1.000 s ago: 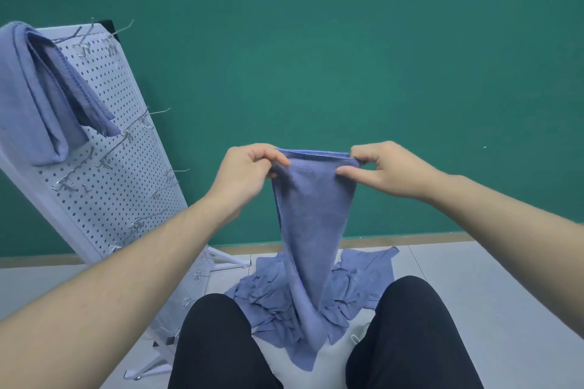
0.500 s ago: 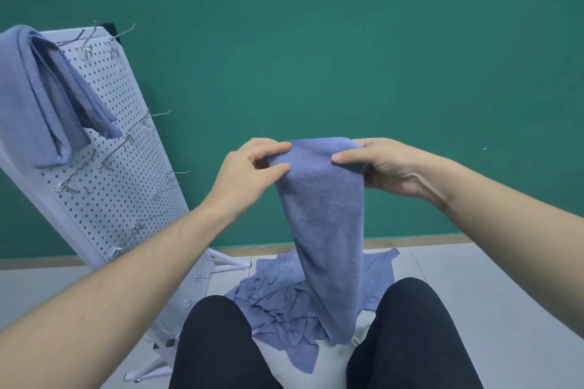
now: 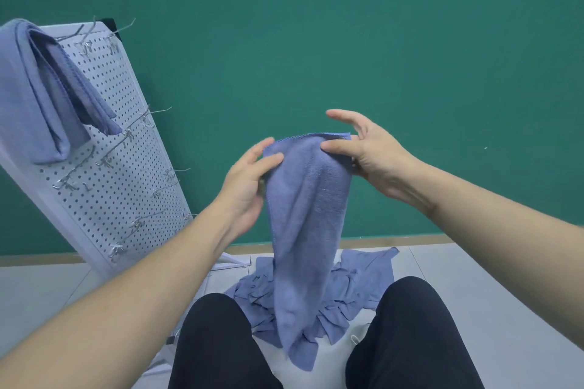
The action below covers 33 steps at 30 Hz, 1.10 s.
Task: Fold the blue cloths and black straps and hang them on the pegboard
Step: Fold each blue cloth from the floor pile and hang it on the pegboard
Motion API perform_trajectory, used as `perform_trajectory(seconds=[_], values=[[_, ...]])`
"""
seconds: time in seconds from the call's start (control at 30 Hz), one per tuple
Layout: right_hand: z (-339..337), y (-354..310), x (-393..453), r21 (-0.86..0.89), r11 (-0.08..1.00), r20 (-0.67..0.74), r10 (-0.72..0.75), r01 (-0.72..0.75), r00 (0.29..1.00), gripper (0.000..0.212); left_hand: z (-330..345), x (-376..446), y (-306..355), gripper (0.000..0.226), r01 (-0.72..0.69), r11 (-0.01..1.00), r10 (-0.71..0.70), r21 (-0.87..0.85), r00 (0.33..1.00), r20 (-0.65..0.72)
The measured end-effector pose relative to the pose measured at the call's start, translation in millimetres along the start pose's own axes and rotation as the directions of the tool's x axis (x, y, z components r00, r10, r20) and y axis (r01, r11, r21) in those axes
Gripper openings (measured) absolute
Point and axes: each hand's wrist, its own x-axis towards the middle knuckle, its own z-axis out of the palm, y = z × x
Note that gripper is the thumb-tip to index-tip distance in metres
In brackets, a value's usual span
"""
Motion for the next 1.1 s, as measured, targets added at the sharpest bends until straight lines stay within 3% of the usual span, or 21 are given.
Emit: perform_trajectory(seconds=[0.13,0.23,0.37,0.47,0.53,0.6,0.7,0.8,1.0,1.1], values=[[7,-4,5,0.107,0.994,-0.020,0.016,-0.014,1.000,0.058,3,-10,-19,0.051,0.202,0.979,-0.204,0.029,0.973,0.112],[5,-4,10,0.087,0.996,-0.111,0.027,-0.017,0.993,0.058,10,-12,-26,0.039,0.180,0.974,-0.195,0.139,0.975,0.104],[1,4,14,0.193,0.980,-0.221,0.100,-0.057,0.970,0.056,19,-13,-21,0.028,0.155,0.982,-0.167,0.104,0.978,0.121],[-1,17,8,0.250,0.942,-0.039,0.242,-0.225,0.969,0.042,24,-11,-18,0.022,0.147,0.988,-0.150,0.042,0.986,0.078],[-3,32,-1,0.187,0.918,0.133,0.329,-0.349,0.935,0.047,25,-8,-17,0.019,0.144,0.989,-0.144,-0.013,0.989,0.042],[-6,47,-7,0.076,0.922,0.184,0.362,-0.380,0.914,0.042,25,-6,-17,0.019,0.138,0.989,-0.138,-0.044,0.990,0.012],[-8,56,-12,-0.079,0.959,0.100,0.279,-0.272,0.955,0.018,21,-3,-16,0.022,0.117,0.992,-0.119,-0.044,0.992,-0.036],[-6,51,-12,-0.148,0.976,0.052,0.172,-0.162,0.984,0.019,18,-1,-14,0.024,0.120,0.991,-0.125,-0.060,0.989,-0.079],[8,42,-5,-0.156,0.986,-0.086,0.043,-0.056,0.995,0.019,20,-21,-18,0.027,0.218,0.973,-0.212,-0.071,0.974,0.075],[10,40,-2,-0.100,0.991,-0.115,0.081,-0.093,0.990,0.017,19,-35,-35,0.035,0.238,0.969,-0.227,-0.069,0.964,0.140]])
